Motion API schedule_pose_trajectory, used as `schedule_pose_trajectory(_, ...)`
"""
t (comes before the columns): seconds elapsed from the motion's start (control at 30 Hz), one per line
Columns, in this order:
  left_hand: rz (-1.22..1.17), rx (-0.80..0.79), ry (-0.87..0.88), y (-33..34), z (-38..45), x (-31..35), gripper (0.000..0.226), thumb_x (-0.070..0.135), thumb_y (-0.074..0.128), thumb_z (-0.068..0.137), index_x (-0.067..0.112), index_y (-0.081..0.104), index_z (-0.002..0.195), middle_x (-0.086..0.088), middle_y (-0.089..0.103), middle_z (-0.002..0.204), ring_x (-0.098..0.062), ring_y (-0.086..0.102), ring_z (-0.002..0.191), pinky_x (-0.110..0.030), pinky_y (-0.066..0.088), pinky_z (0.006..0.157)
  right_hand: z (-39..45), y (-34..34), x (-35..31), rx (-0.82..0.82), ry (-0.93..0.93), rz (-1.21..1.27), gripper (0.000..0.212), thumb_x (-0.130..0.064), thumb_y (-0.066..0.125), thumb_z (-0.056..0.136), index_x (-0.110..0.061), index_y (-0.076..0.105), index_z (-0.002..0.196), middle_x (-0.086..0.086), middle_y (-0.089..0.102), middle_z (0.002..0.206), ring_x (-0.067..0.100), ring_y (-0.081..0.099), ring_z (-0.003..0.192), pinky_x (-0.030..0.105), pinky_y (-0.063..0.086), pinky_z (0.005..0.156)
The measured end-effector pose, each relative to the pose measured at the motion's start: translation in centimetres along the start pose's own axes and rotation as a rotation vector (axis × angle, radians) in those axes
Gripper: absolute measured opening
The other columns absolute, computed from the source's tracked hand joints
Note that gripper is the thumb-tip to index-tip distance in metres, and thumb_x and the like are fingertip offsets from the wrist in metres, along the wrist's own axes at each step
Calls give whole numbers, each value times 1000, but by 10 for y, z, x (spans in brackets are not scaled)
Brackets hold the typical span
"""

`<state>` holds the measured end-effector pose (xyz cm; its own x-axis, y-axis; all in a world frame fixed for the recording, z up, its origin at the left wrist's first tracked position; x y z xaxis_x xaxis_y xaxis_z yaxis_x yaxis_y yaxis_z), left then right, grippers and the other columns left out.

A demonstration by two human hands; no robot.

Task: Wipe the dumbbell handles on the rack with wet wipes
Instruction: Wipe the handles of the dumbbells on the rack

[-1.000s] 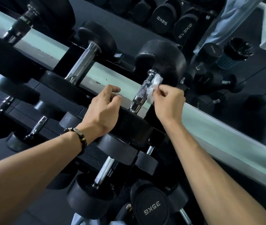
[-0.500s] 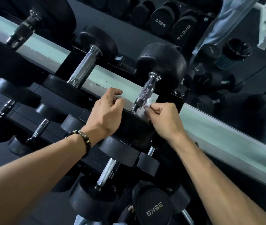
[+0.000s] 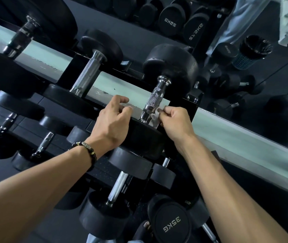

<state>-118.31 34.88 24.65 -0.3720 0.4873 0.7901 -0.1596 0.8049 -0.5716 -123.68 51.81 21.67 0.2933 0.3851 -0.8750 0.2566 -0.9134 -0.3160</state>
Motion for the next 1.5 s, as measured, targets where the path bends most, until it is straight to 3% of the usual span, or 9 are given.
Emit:
schedule_pose_trajectory(0.3,-17,9,0,0,0,0,31,26,45,99,21,54,129,11,59,97,0,52,83,-19,36,66,-3,7,-5,191,-55,118,18,-33,67,95,-21,80,95,9,75,74,15,62,65,37,58,70)
schedule_pose_trajectory(0.43,-39,18,-10,1,0,0,30,26,47,98,22,55,127,11,58,93,-2,52,82,-22,37,65,-13,4,-7,48,-123,20,28,-31,63,99,-21,77,78,-4,75,72,2,69,68,14,50,67)
schedule_pose_trajectory(0.6,-30,15,-8,1,-1,1,31,26,46,99,21,54,128,11,59,95,-1,52,82,-22,36,65,21,-5,-30,324,-97,-1,26,-31,62,99,-27,68,74,-11,63,67,0,56,62,7,39,58)
schedule_pose_trajectory(0.77,-22,5,-10,-1,-1,2,31,25,46,98,21,55,128,11,61,96,-1,53,84,-19,37,66,-3,0,-14,66,-90,-66,20,-31,63,98,-24,77,85,-12,74,74,-1,69,71,10,49,69)
schedule_pose_trajectory(0.87,-3,10,-6,0,-2,2,30,25,46,99,22,55,127,11,61,96,0,52,85,-18,38,68,24,-5,-26,221,-28,12,30,-31,62,99,-19,72,74,-11,64,61,3,60,59,24,57,67)
schedule_pose_trajectory(1.07,1,0,-15,-2,-1,3,30,25,46,99,23,55,127,11,62,95,0,52,82,-16,37,66,2,0,-18,101,-48,-145,40,-31,55,103,-14,64,67,-17,41,40,1,36,33,10,28,40)
schedule_pose_trajectory(1.23,4,5,-14,-1,-1,2,30,26,45,98,24,55,126,10,63,96,0,53,84,-19,37,66,34,-3,-32,275,-14,60,47,-34,56,103,4,68,77,-1,61,65,10,55,60,33,55,66)
schedule_pose_trajectory(1.4,-6,-5,-20,-1,-1,2,30,26,46,98,24,55,127,12,62,97,-1,53,86,-20,37,67,-5,2,-13,-14,17,-102,56,-34,53,104,-20,68,52,-12,64,55,14,57,57,24,45,59)
schedule_pose_trajectory(1.5,-2,-5,-23,0,-2,1,30,28,46,98,25,55,126,12,62,97,-1,52,84,-20,37,66,-4,3,-10,11,-15,-53,50,-30,53,104,-5,70,65,2,73,67,13,65,60,15,41,53)
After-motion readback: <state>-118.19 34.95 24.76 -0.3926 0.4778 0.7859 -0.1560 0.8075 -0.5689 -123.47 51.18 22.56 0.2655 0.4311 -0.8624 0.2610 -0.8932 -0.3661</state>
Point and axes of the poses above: each hand's wrist, its own z-axis towards the middle knuckle, its own y-axis out of the palm, x = y × z, the point moved 3 cm from there along z, towards the middle knuckle
